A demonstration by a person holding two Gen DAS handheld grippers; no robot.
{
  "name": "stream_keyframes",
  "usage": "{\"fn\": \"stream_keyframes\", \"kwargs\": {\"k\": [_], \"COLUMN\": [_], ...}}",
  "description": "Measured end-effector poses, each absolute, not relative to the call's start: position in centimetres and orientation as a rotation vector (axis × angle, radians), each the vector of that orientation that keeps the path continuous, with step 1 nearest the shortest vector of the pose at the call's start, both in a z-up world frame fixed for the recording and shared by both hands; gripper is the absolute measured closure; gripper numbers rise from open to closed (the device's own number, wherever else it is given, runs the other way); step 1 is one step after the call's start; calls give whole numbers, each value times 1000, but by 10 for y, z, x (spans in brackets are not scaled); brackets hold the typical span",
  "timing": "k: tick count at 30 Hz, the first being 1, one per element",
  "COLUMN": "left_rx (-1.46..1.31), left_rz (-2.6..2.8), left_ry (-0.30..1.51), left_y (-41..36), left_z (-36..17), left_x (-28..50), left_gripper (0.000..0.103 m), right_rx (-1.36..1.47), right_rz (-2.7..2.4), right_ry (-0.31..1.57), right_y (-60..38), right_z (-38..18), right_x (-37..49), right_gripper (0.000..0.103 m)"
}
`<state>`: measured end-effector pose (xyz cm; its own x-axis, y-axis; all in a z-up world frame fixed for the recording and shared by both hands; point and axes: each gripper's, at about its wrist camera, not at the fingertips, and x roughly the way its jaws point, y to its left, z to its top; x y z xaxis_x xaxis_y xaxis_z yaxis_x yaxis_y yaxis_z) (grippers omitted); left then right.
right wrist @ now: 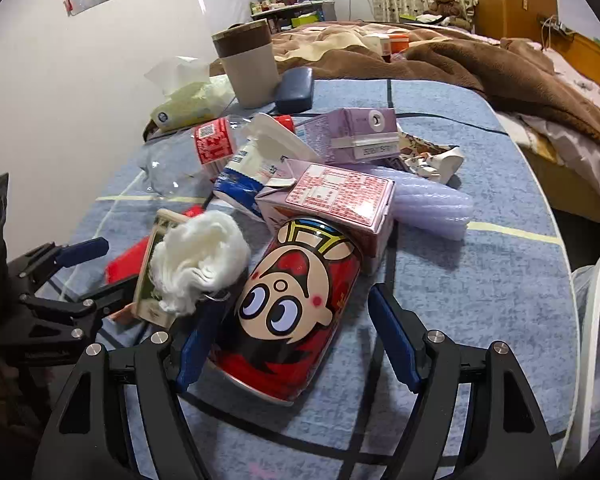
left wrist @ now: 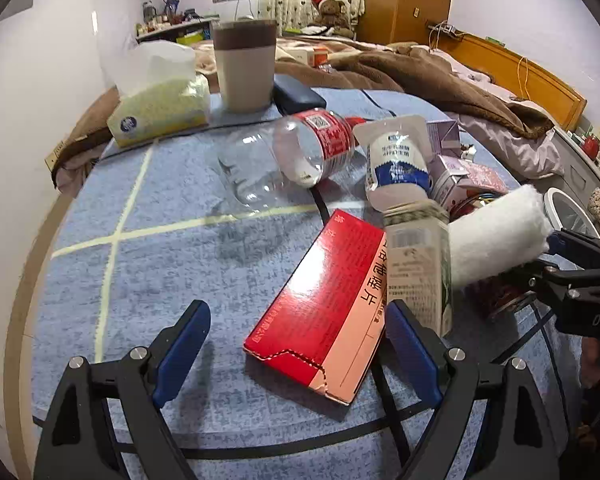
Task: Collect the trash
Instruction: 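Grasp the red medicine box with the left tool while the right tool grasps the red can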
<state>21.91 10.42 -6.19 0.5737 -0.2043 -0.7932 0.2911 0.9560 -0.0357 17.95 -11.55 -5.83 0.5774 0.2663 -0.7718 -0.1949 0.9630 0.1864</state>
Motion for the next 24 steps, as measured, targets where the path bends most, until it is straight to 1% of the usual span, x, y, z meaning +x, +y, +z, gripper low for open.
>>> {"fn": "stream_keyframes", "kwargs": {"k": [5,6,8,12,17,20,22,24], "left_rx": [125,135,144,231,240,206,189,177], "left_rz": [-317,-313,-315,-289,-293,-314,-313,-308], "left_ry": [934,942,944,938,948,956,959,957], "left_y": [95,94,92,81,79,80,81,82], "left_z": [-68,-70,-71,-74,-77,-76,-77,-76], "left_x": [224,225,227,228,233,234,233,232], "left_gripper": [13,13,13,13,13,23,25,30], "right_rx": [18,14,11,-13,-39,-41,-40,-32], "right_rz": [242,241,223,209,205,209,212,212], "right_ry": [897,896,897,890,880,874,871,866], "right_y": [-118,-120,-124,-130,-133,-134,-134,-136], "right_z": [-54,-54,-54,-54,-56,-56,-56,-56], "right_x": [176,175,175,173,170,169,169,167], "right_gripper": [29,30,40,41,47,48,48,48]}}
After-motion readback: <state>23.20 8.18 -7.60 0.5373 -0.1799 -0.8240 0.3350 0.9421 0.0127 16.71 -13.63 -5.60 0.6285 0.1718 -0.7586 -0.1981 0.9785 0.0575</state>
